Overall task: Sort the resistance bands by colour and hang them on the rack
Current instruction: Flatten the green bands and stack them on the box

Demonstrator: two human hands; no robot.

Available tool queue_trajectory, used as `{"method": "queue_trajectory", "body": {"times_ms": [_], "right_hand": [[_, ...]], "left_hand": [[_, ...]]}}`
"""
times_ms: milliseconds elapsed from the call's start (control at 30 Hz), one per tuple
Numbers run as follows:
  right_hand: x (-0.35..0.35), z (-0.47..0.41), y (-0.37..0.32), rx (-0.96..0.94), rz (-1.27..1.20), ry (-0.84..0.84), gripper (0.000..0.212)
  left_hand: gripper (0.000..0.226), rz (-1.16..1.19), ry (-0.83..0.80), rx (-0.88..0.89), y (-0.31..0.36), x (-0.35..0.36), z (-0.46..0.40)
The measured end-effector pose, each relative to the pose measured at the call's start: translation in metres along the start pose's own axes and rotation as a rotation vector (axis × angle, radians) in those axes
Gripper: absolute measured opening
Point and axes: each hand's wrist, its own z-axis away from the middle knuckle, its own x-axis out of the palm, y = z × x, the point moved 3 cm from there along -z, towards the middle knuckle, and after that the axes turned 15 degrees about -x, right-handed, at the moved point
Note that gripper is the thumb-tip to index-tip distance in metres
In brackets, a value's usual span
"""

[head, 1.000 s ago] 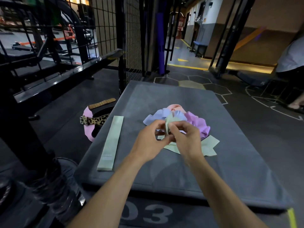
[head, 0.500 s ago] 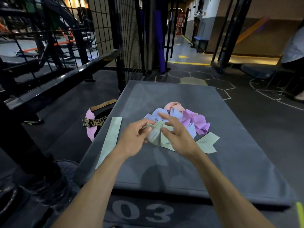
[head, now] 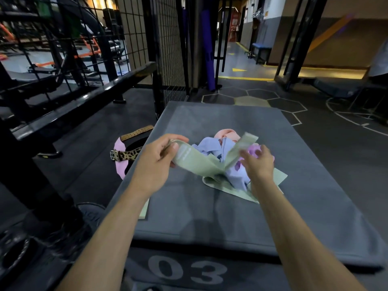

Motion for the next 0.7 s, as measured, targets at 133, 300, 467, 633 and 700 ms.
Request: {"method": "queue_trajectory", "body": {"times_ms": [133, 300, 467, 633, 700], "right_hand": [[0.023, 0.024, -0.024, -0.135, 0.012, -0.401, 0.031], [0.061, 0.075, -0.056, -0.07, -0.274, -0.974, 0.057], [0.064, 0.086, -0.034, -0.066, -0.308, -1.138, 0.011], [0.059, 0.077, -0.006, 0.042, -0.09, -1.079, 0.02], [0.055, 0.073, 0.003, 0.138, -0.098, -1.004, 0.013]], "left_hand": [[0.029, 0.015, -0.023, 0.047, 0.018, -0.007, 0.004], [0.027, 0.032, 0.045, 0.014, 0.018, -0.019, 0.006], [0.033, 0.152, 0.271, -0.113, 0.004, -0.055, 0.007], [0.037, 0.121, 0.495, -0.302, -0.03, -0.096, 0.007], [0.036, 0.089, 0.524, -0.363, -0.045, -0.108, 0.007]]}}
